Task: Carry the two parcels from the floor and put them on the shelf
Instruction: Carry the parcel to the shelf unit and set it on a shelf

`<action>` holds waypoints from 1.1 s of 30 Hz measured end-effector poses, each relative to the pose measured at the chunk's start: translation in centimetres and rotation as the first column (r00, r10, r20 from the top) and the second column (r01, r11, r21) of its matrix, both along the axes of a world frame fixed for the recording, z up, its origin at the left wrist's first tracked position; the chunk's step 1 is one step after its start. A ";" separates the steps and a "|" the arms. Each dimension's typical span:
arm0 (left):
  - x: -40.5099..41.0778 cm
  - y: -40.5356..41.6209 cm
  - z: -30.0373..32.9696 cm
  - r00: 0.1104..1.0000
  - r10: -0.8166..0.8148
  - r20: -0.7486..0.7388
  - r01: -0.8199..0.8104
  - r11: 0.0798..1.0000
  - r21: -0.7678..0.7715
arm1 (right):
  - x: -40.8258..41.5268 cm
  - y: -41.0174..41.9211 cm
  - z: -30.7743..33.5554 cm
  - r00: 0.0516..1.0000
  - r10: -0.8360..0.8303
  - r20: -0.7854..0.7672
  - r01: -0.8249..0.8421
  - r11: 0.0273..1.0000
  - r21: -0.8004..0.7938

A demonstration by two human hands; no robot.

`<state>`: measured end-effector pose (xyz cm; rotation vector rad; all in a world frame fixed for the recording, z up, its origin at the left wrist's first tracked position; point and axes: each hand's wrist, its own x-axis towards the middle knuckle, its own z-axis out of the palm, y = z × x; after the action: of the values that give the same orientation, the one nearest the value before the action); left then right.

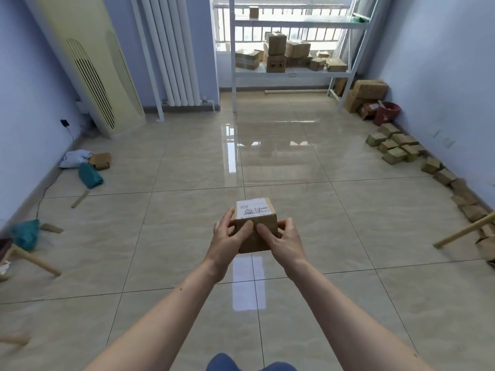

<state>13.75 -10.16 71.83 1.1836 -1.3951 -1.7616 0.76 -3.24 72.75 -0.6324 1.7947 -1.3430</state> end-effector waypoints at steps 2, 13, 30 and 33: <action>-0.4 0.2 0.5 0.997 0.062 0.047 -0.061 0.998 -0.020 | 0.0 0.2 0.1 1.000 0.007 0.003 -0.007 1.000 -0.012; -1.5 1.6 1.5 0.975 0.160 0.153 -0.137 0.979 -0.148 | 0.4 -0.8 1.4 0.932 -0.128 0.339 0.092 0.988 0.120; -3.7 -0.3 3.2 0.967 0.255 -0.023 -0.240 0.934 0.264 | -3.3 -0.7 2.5 0.934 -0.081 0.348 0.053 0.995 0.090; -4.2 0.1 3.2 0.954 0.298 -0.029 -0.278 0.916 0.288 | -3.0 -0.7 2.4 0.928 -0.075 0.366 0.043 0.995 0.095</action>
<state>9.57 -10.02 75.05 1.3796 -0.8913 -1.8061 -2.28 -3.98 75.12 -0.2566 1.5621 -1.3168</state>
